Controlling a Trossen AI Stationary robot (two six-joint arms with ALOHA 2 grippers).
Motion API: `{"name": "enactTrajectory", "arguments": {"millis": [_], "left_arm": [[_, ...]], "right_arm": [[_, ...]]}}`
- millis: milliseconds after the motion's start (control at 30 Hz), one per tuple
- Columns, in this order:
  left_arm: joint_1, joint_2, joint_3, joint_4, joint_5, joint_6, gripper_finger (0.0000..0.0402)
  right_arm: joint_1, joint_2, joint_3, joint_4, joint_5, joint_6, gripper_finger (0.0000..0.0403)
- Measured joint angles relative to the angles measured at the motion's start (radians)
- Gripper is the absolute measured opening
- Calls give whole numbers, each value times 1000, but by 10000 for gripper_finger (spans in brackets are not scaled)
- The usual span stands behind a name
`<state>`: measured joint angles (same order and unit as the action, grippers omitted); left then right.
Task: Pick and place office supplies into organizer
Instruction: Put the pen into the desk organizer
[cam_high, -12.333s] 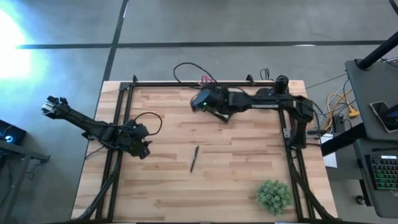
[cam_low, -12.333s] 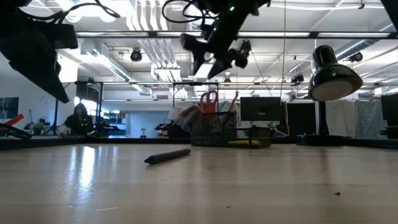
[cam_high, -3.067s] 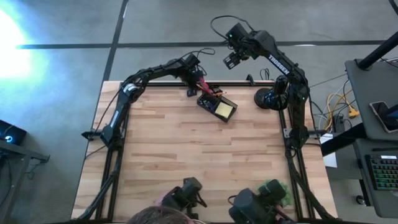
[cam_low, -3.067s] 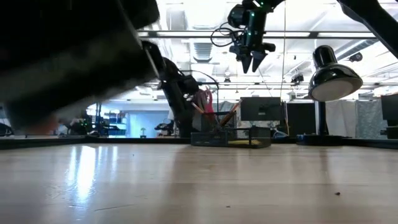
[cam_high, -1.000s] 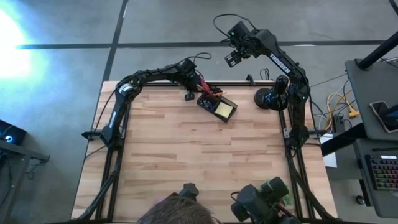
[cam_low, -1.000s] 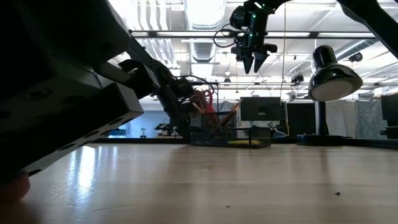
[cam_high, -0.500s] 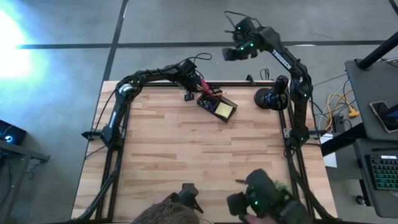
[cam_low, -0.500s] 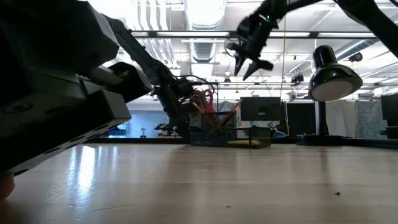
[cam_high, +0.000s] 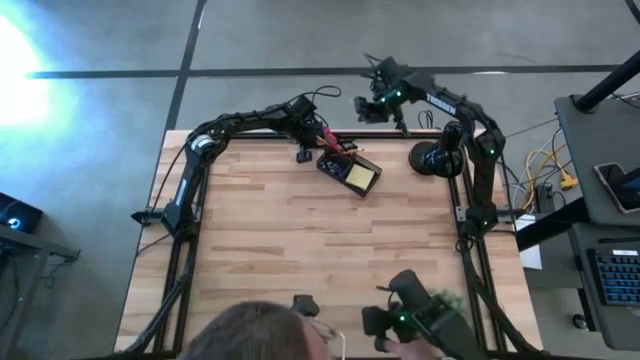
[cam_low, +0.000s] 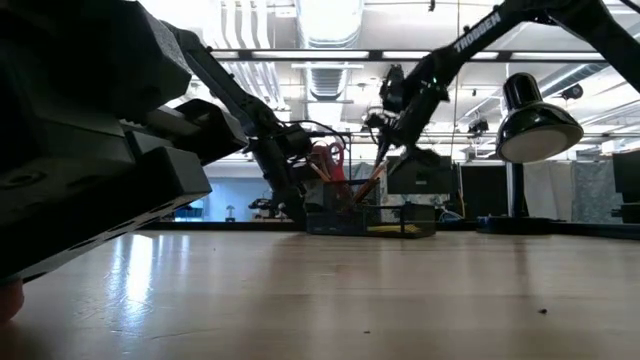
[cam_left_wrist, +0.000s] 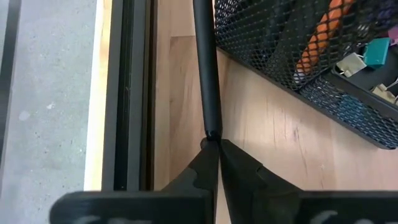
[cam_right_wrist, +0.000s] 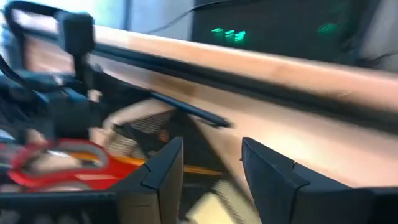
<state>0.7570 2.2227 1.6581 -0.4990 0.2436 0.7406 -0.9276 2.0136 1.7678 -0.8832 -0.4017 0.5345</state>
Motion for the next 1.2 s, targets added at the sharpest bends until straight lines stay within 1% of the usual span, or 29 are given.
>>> {"name": "enactTrajectory", "arguments": {"millis": [100, 333, 500, 733, 833, 933, 1067, 1200], "left_arm": [[0, 0, 0, -1, -1, 0, 0], [0, 0, 0, 0, -2, 0, 0], [0, 0, 0, 1, -2, -3, 0], [-4, 0, -2, 20, 7, -47, 0], [-5, 0, -2, 24, 8, -48, 0], [-10, 0, -2, 31, 5, -48, 0], [-14, 0, -2, 38, 3, -50, 0], [-18, 0, -2, 44, -3, -53, 0]], "right_arm": [[-6, 0, -94, 116, -80, 134, 163], [-9, 0, -287, 317, -126, 301, 173], [-6, 0, -364, 457, -126, 373, 172], [-4, 0, -417, 514, -121, 383, 173], [0, 0, -438, 578, -110, 388, 171], [5, 5, -468, 646, -87, 427, 171], [16, 49, -461, 677, -118, 454, 171], [29, 111, -417, 685, -167, 457, 171]]}}
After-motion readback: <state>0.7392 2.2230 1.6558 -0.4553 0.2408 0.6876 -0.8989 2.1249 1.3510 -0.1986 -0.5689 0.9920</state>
